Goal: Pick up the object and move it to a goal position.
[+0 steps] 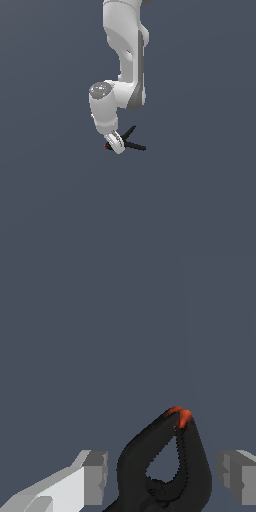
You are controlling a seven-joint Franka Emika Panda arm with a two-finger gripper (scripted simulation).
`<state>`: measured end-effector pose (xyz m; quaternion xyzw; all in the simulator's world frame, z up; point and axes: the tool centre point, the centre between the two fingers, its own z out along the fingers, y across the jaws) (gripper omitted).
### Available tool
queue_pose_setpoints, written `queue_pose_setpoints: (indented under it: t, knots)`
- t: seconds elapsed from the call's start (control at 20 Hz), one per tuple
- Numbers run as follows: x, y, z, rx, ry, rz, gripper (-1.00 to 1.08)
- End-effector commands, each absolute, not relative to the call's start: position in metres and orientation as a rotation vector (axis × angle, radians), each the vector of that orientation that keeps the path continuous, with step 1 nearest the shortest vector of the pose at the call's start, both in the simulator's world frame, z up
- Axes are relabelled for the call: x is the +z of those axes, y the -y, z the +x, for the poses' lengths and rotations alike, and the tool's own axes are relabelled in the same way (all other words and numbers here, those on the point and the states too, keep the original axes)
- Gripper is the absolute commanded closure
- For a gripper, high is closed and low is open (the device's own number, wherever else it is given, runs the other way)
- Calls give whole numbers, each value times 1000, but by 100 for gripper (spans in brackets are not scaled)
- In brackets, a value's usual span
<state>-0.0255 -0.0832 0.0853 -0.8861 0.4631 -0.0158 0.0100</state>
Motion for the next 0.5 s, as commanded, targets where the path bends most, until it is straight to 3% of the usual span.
queue_pose_setpoints:
  t: [0.0,0.45]
  knots:
    - [76,90,-30,-51,-1567,-2701,-60]
    - [53,108,-44,-58,-1859,-2519,-60]
